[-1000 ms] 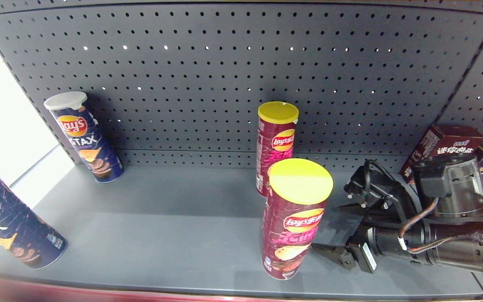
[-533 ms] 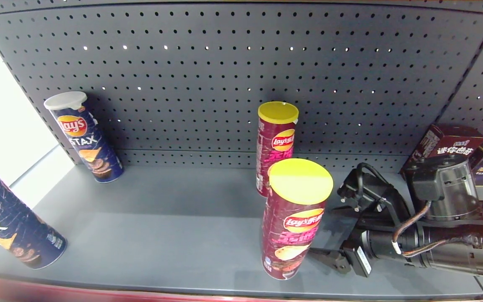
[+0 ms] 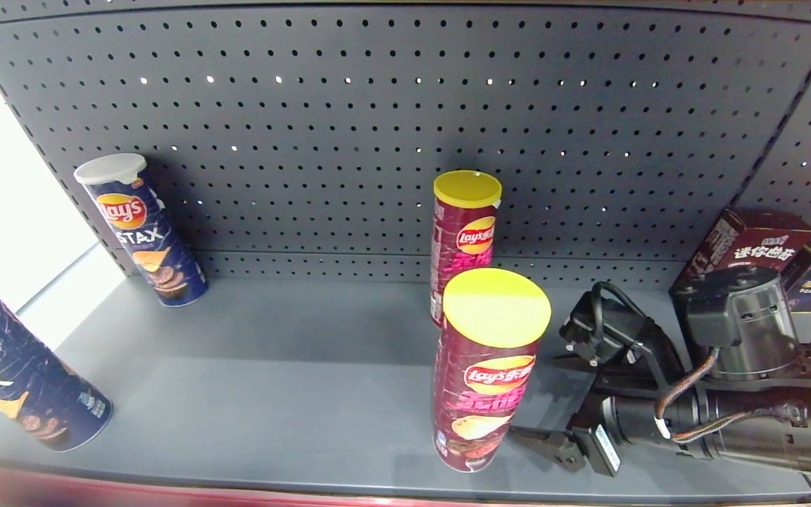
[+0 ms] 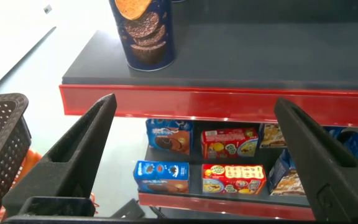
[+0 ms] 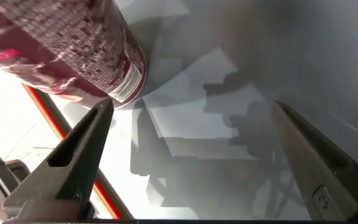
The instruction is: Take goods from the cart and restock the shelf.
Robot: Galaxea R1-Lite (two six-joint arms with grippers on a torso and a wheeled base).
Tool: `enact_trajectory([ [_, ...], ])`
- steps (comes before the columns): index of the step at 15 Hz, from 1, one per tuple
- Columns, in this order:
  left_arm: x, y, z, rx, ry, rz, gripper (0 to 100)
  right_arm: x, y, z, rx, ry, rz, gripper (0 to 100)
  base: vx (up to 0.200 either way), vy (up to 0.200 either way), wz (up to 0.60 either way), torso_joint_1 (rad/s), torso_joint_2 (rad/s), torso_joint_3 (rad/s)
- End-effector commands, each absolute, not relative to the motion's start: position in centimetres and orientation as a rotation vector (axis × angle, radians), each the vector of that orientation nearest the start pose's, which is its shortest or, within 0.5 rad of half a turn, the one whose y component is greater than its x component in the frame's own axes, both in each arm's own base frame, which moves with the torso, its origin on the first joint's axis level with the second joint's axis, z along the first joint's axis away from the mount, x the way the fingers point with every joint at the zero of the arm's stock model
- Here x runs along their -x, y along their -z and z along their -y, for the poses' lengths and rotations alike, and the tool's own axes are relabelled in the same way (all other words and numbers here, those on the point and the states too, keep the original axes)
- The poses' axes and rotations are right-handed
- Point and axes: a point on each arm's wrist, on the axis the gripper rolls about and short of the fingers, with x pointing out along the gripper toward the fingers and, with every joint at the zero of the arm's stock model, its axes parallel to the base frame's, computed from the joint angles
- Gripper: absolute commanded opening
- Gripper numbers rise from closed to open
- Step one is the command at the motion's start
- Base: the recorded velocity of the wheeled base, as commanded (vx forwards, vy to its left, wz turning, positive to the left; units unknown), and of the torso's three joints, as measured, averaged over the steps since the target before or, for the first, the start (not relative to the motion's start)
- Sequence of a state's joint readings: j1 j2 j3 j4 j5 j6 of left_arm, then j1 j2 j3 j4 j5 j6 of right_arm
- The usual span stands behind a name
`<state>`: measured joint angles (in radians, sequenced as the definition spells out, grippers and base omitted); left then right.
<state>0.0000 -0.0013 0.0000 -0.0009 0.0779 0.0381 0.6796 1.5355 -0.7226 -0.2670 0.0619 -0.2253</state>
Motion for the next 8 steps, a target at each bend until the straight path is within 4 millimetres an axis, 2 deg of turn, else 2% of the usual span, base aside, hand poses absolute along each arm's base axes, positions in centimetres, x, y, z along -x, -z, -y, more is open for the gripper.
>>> enact_trajectory([
  [1, 2.3, -7.6, -0.2, -0.038, -0.078, 0.0, 100, -19.8, -17.5, -15.5, 0.372, -0.762, -0.441, 100, 0.0, 0.0, 0.0, 0.0, 0.0, 0.0],
  [8, 2.3, -7.5, -0.2, -0.038, -0.078, -0.002, 100, -19.8, -17.2, -16.5, 0.384, -0.794, -0.447, 100, 0.0, 0.0, 0.0, 0.0, 0.0, 0.0],
])
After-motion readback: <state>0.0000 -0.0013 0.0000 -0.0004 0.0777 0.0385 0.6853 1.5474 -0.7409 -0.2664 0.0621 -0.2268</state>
